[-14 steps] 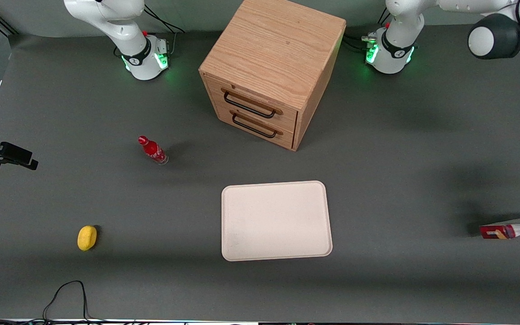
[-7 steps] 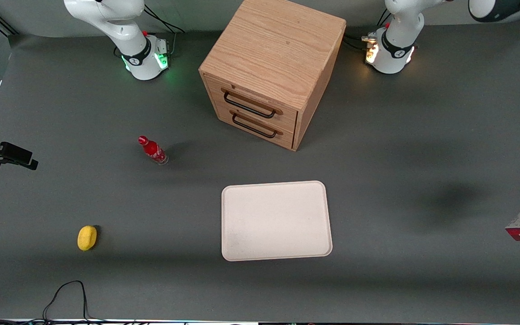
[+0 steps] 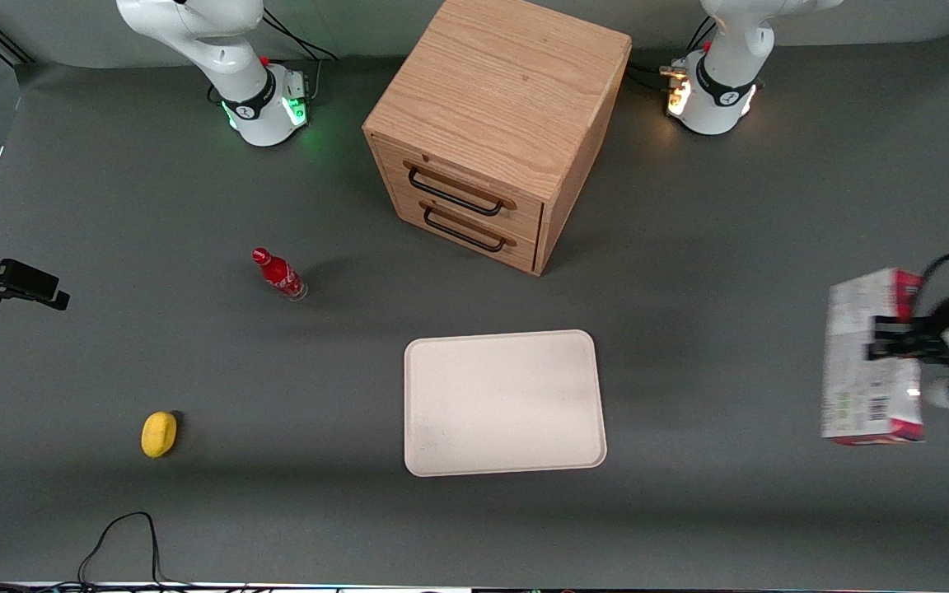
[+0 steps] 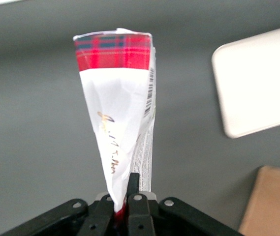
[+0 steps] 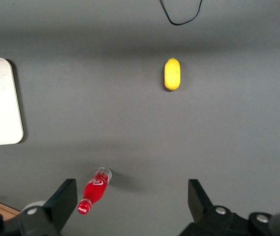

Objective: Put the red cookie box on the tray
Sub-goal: 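Lift the cookie box upright with the left gripper, then carry the box over the white tray and lower it onto the tray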

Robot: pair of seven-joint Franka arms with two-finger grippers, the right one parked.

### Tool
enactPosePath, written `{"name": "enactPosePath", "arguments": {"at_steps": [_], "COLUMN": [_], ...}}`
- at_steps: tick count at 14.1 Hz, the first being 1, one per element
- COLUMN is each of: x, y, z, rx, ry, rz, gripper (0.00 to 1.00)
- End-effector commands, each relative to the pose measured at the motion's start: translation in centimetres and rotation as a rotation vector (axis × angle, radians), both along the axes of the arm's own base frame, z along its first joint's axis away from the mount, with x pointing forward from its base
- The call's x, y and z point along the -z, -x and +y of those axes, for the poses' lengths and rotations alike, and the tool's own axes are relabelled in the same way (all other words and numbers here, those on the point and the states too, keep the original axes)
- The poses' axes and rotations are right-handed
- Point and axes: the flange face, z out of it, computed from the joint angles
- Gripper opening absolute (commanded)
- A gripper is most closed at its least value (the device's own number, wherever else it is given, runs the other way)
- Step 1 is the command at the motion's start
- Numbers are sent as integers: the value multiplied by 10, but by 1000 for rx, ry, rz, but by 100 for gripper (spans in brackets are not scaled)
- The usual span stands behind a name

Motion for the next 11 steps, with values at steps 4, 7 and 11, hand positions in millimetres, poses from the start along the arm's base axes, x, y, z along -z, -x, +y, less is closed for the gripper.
{"name": "enactPosePath", "arguments": {"at_steps": [4,7,11], "x": [100,186,276], "y": [0,0,14], "z": [-193,-254,-284], "rx": [-290,-274,-193], "ry": [-47,-101,-137], "rz": [-56,-86,-97], "gripper": [0,0,0]}}
